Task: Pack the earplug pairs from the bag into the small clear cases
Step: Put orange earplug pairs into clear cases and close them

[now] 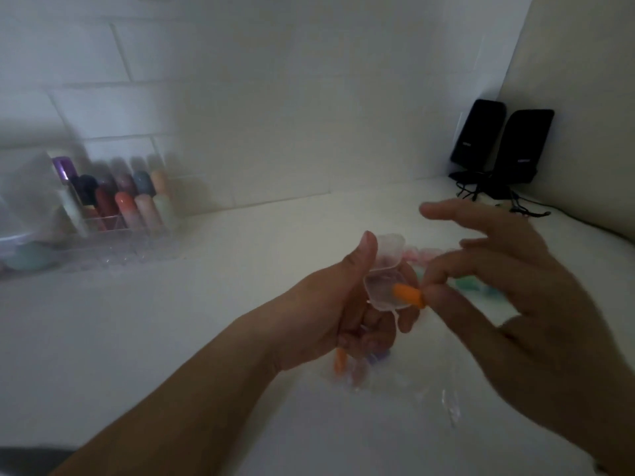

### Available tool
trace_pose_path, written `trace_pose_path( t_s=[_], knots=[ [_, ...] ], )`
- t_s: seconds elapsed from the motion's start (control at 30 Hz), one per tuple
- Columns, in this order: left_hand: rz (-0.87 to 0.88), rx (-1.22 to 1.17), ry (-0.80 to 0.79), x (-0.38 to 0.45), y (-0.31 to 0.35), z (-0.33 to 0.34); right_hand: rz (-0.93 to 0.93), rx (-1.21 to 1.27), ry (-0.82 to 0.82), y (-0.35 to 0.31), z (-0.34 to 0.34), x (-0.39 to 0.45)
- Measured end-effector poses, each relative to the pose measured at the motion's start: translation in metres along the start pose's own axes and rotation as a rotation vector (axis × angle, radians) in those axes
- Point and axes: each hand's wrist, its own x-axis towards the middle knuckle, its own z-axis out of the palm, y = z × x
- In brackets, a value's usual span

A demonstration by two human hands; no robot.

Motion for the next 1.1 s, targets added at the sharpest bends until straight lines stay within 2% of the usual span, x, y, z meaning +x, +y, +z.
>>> trace_pose_path(
  t_s=[0.1,0.33,0.47,0.6,0.7,0.83,0.9,1.03,1.1],
  knots=[
    [0.021,0.054,-0.021,-0.003,0.001,0.003,-0.067,-0.082,0.049,-0.014,0.018,-0.002],
    [-0.023,0.068,-0.002,-0.004,0.002,0.004,-0.099,-0.207,0.189,-0.011,0.022,0.003],
    [-0.016,0.043,-0.012,-0.004,0.002,0.005,-0.107,-0.243,0.114,-0.008,0.029,0.003],
    [-0.021,0.035,0.054,-0.004,0.001,0.003,-0.085,-0.149,0.032,-0.008,0.028,0.002],
    [-0.007,0.0,0.074,-0.002,0.002,0.0,-0.028,-0.053,0.071,-0.006,0.016,0.003],
    [-0.013,-0.029,0.156,-0.001,0.004,-0.007,0.173,-0.042,0.122,0.01,-0.008,0.007],
    [-0.001,-0.053,0.226,0.0,0.006,-0.011,0.255,-0.075,-0.009,0.024,-0.018,0.007],
    [0.038,-0.12,0.422,0.002,0.008,-0.016,0.282,-0.115,-0.607,0.047,-0.019,-0.005],
    [0.058,-0.156,0.533,0.004,0.005,-0.017,0.275,-0.054,-0.772,0.05,-0.015,-0.01]
  ],
)
